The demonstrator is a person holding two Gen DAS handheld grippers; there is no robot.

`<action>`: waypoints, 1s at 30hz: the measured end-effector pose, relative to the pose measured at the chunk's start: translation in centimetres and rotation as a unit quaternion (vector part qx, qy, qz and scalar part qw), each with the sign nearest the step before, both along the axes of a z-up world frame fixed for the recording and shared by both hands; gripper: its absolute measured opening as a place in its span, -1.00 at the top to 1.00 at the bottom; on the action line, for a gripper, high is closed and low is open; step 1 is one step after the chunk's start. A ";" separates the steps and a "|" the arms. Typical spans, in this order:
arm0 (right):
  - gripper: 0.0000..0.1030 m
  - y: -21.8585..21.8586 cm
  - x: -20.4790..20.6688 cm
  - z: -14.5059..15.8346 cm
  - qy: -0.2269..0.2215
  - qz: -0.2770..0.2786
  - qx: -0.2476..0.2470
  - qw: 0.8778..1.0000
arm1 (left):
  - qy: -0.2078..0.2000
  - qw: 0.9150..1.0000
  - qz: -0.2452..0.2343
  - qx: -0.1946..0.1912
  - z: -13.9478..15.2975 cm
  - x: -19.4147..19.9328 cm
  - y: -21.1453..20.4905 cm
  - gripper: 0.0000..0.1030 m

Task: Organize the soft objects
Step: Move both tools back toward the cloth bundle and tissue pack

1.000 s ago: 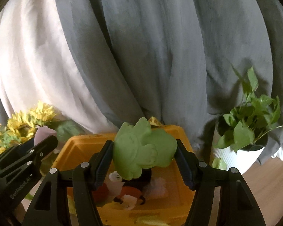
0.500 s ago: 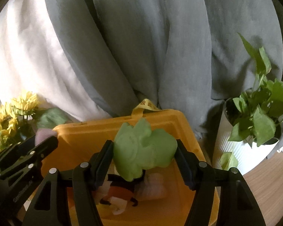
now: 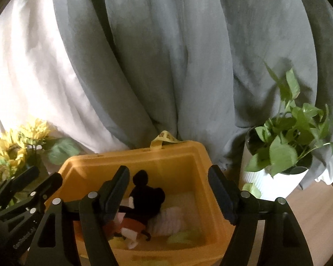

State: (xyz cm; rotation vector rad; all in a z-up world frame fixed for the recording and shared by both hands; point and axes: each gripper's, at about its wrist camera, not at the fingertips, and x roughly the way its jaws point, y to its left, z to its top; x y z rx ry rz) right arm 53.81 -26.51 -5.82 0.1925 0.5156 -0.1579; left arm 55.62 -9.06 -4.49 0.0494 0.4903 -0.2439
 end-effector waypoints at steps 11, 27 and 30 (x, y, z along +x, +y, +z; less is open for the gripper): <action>-0.44 2.0 -3.7 2.0 -0.019 0.017 0.009 1.000 | -0.025 0.999 0.022 -0.003 2.5 -4.4 1.9 -0.27; -0.44 5.1 -8.0 3.4 -0.027 0.051 0.010 0.998 | -0.049 0.997 0.060 0.003 4.4 -10.4 5.2 -0.29; -0.44 5.5 -8.7 3.5 -0.028 0.057 0.010 0.998 | -0.047 0.997 0.067 0.003 4.4 -11.3 5.8 -0.30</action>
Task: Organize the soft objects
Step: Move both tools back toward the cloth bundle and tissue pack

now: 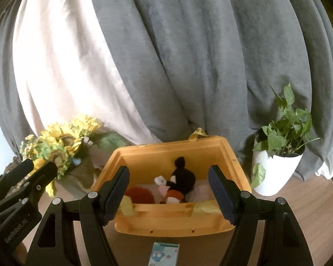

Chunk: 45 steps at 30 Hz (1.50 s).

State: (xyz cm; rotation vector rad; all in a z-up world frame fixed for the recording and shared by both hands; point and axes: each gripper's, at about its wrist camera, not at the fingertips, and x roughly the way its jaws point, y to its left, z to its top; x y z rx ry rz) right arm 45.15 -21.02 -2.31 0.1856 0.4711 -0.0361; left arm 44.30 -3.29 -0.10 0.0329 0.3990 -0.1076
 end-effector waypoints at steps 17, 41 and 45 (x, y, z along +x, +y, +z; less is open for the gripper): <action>-0.44 2.7 -3.4 -1.0 0.013 0.028 -0.002 1.000 | 0.021 0.999 0.023 0.007 -1.3 -4.9 2.3 -0.38; -0.44 4.6 -3.5 -7.2 0.091 0.055 -0.017 0.994 | 0.128 0.991 0.014 0.023 -9.0 -5.7 3.1 -0.48; -0.44 4.7 -3.1 -8.6 0.109 0.059 -0.017 0.992 | 0.148 0.989 0.009 0.023 -10.5 -5.6 2.8 -0.48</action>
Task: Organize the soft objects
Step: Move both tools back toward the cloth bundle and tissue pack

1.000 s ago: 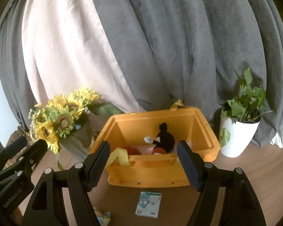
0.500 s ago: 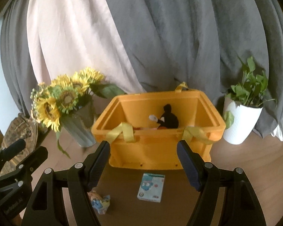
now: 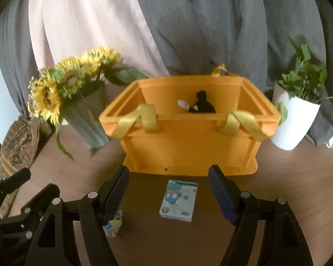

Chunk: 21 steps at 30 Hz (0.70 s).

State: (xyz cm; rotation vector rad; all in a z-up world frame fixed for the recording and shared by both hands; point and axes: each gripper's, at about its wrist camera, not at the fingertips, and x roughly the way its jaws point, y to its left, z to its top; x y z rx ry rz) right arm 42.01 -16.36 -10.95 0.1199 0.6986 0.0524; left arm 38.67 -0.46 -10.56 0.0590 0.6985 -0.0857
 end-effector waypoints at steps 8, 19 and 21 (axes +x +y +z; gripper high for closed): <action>-0.44 0.0 0.9 -3.2 0.041 0.008 -0.001 0.999 | 0.043 0.999 -0.007 -0.004 -2.9 0.5 -0.6 -0.50; -0.54 -0.1 1.6 -7.0 0.090 0.009 -0.007 0.996 | 0.093 0.996 -0.016 -0.005 -7.2 1.5 -1.2 -0.50; -0.54 -0.1 1.9 -7.6 0.097 0.009 -0.009 0.995 | 0.096 0.995 -0.018 -0.004 -7.6 1.6 -1.3 -0.50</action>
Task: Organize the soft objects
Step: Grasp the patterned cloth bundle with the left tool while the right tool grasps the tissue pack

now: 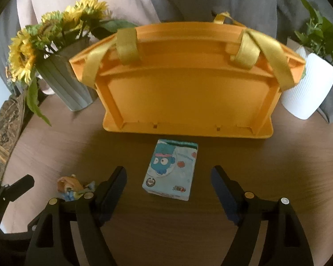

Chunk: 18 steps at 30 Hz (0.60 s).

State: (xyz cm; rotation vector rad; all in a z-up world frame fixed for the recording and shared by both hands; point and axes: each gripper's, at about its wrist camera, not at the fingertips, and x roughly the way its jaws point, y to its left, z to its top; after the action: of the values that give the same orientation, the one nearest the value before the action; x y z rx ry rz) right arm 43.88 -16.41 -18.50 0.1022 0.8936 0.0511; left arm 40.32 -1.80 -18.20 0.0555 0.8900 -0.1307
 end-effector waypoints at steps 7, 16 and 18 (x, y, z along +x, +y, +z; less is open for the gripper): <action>-0.54 -0.1 0.9 -1.5 0.016 0.000 -0.002 1.000 | 0.015 1.000 -0.005 0.002 -1.5 0.8 -0.3 -0.50; -0.54 0.2 1.8 -2.9 0.036 0.004 -0.011 0.999 | 0.022 1.000 -0.014 0.003 -2.8 2.2 -0.6 -0.42; -0.54 0.3 2.0 -3.1 0.038 0.003 -0.013 0.999 | 0.024 1.000 -0.014 0.003 -3.0 2.4 -0.6 -0.32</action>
State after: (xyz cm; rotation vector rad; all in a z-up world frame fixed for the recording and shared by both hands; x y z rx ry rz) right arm 45.89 -16.13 -21.57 0.0765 0.9703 0.0415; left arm 42.68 -2.43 -21.20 0.0714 0.9379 -0.1565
